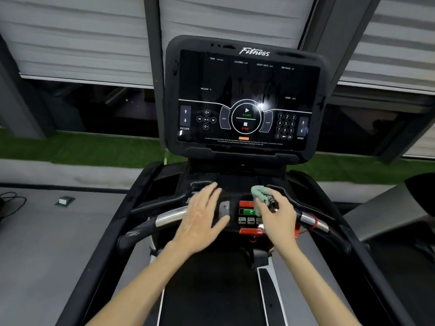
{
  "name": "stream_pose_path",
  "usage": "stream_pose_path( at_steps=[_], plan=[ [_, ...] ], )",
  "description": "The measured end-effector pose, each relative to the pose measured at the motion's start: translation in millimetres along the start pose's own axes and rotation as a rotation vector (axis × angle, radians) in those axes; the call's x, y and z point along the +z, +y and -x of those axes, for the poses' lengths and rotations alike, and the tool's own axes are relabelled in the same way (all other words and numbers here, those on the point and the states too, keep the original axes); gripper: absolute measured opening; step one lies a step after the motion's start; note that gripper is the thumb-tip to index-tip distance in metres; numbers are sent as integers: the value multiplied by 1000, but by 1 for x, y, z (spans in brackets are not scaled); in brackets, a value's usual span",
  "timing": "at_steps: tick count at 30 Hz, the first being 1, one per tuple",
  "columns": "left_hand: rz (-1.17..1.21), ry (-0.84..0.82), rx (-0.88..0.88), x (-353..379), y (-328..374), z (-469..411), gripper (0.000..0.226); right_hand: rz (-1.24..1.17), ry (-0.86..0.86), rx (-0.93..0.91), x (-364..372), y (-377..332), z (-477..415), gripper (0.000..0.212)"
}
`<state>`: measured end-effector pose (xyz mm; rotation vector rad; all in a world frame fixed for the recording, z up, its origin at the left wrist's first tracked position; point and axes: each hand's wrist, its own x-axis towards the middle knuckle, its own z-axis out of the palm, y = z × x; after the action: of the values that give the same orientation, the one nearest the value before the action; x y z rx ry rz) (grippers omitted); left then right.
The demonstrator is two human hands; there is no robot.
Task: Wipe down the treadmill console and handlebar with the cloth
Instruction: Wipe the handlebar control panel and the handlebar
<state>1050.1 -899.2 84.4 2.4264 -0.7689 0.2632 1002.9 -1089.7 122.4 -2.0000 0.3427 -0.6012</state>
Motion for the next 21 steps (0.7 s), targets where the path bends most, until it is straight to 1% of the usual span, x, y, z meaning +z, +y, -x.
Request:
stream_pose_path(
  at_steps=[2, 3, 5, 7, 11, 14, 18, 19, 21],
  plan=[
    [-258, -64, 7, 8, -26, 7, 85, 237, 20, -149, -8, 12, -3, 36],
    [-325, -100, 6, 11, -36, 11, 89, 342, 21, -205, -10, 20, -3, 40],
    [-376, -124, -22, 19, -47, 17, 92, 521, 23, -329, -10, 36, -2, 47],
    [-391, -122, -54, 25, -50, 20, 93, 615, 24, -413, -5, 46, 2, 50],
    [-395, -115, -56, 31, -48, 20, 93, 699, -30, -451, 17, 45, 11, 50],
    [-412, -129, -52, 31, -49, 20, 93, 718, -66, -501, 41, 31, 18, 58],
    [-404, -133, -30, 32, -52, 22, 94, 700, -187, -562, 51, 24, 26, 69],
    [-403, -131, -23, 32, -52, 22, 95, 711, -193, -570, 45, 27, 23, 70],
    [-407, -131, -14, 31, -53, 22, 97, 707, -129, -514, 27, 39, 17, 68]
  ],
)
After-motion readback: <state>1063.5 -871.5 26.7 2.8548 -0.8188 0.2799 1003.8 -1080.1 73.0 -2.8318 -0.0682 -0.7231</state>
